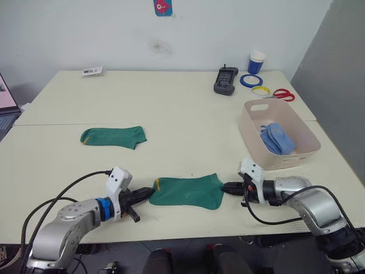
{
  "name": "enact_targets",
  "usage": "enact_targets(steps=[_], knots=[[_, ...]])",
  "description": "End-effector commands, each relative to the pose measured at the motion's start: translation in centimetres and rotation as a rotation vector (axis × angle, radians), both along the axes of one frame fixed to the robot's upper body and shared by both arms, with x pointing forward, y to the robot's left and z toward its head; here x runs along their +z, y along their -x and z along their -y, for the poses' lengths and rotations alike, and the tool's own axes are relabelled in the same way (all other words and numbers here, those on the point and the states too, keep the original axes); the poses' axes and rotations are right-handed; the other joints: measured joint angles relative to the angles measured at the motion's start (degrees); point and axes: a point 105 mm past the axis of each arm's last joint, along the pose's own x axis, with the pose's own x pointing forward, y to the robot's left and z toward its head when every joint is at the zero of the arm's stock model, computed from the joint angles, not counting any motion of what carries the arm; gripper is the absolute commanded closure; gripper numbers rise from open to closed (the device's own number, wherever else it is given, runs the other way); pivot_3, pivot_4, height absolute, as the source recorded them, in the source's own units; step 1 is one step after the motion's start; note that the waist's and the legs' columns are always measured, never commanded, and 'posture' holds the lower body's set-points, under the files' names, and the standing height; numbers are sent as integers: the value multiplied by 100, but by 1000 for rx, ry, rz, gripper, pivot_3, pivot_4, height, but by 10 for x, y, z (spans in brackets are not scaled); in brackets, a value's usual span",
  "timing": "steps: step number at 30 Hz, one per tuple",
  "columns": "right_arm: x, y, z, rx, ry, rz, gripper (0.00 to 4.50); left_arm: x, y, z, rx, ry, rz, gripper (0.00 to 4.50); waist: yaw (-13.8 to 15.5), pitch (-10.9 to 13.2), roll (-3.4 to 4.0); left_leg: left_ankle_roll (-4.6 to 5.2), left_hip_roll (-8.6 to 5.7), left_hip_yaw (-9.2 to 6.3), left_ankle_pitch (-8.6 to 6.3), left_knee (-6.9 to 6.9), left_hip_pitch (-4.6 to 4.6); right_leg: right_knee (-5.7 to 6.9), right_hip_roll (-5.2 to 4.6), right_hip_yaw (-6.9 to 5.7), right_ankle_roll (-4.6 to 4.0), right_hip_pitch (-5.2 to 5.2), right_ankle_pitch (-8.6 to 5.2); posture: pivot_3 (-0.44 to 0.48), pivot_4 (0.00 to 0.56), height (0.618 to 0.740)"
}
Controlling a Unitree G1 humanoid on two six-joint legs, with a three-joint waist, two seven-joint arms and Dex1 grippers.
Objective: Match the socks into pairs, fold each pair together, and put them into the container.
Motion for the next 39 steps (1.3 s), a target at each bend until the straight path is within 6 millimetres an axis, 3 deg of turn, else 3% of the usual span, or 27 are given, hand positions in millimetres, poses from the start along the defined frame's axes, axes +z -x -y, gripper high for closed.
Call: enact_targets(steps=[1, 9, 14, 19, 23, 25, 27, 29, 30, 33, 36, 39], knots=[[8, -1, 1, 50, 6, 15, 4469, 7, 3, 2, 37, 8, 10, 4500, 6, 0, 0, 0, 0, 0, 0, 0, 0, 0, 0, -1, 0, 0, 0, 0, 150, 740], [-8, 12, 8, 102, 64, -72, 4469, 2, -2, 0, 82, -48, 27, 4500, 18, 0, 0, 0, -3, 0, 0, 0, -1, 0, 0, 0, 0, 0, 0, 0, 150, 740], [-6, 4, 10, 56, 61, -45, 4469, 2, -1, 2, 61, -47, 20, 4500, 19, 0, 0, 0, -4, 0, 0, 0, 1, 0, 1, 0, 0, 0, 0, 0, 150, 740], [2, 1, 12, 36, 37, -16, 3083, 4, 6, 0, 24, -50, 17, 3210, 19, 0, 0, 0, -4, 0, 0, 0, 1, 0, 1, 0, -1, 0, 0, 0, 150, 740], [25, -2, 19, 27, 24, 82, 1657, 23, 2, -24, 63, -41, 50, 1954, 14, 0, 1, 0, -2, 0, 0, 0, 0, 1, 2, -1, -1, -1, 0, 0, 150, 740], [37, 0, 13, 86, 36, 162, 1612, 37, 2, -27, 17, -36, 90, 1314, 14, 1, 1, 0, -1, -1, 0, 0, 0, 1, 5, -3, -1, -3, 0, 0, 150, 740], [44, 1, 0, 150, 49, 244, 1612, 50, 5, -20, -92, -58, 137, 1314, 11, 1, 0, 0, 0, 0, 0, 0, 1, 1, 6, -6, -5, -3, -3, 0, 150, 740], [44, 0, -21, 199, 19, 290, 2037, 58, 3, -5, -200, -81, 191, 1288, 12, 2, 2, 0, -2, 2, 0, -1, 2, 1, 8, -4, -5, -3, -3, 0, 150, 740], [39, 0, -31, 229, 16, 308, 2269, 59, 0, 3, -251, -102, 220, 1491, 14, 1, 2, 0, -1, 3, 0, -1, 4, 1, 8, -4, -5, -1, -3, 0, 150, 740], [31, 0, -47, 272, 5, 330, 3322, 57, -1, 19, -361, -139, 255, 2231, 16, 1, 2, -1, -2, 9, 0, -1, -3, -1, 15, -5, -6, -1, -3, 0, 150, 740], [22, 1, -69, 303, -40, 326, 4470, 45, -1, 43, -479, -161, 272, 3282, 20, 1, 2, -1, -3, 11, 1, 0, -8, -4, 18, 3, -6, -3, -4, 0, 150, 740], [6, 6, -80, 342, -35, 296, 4500, 25, -3, 56, -551, -217, 271, 4231, 24, 1, 1, -1, -3, 11, 1, 1, -8, -2, 19, 7, -6, -4, -3, 0, 150, 740]])
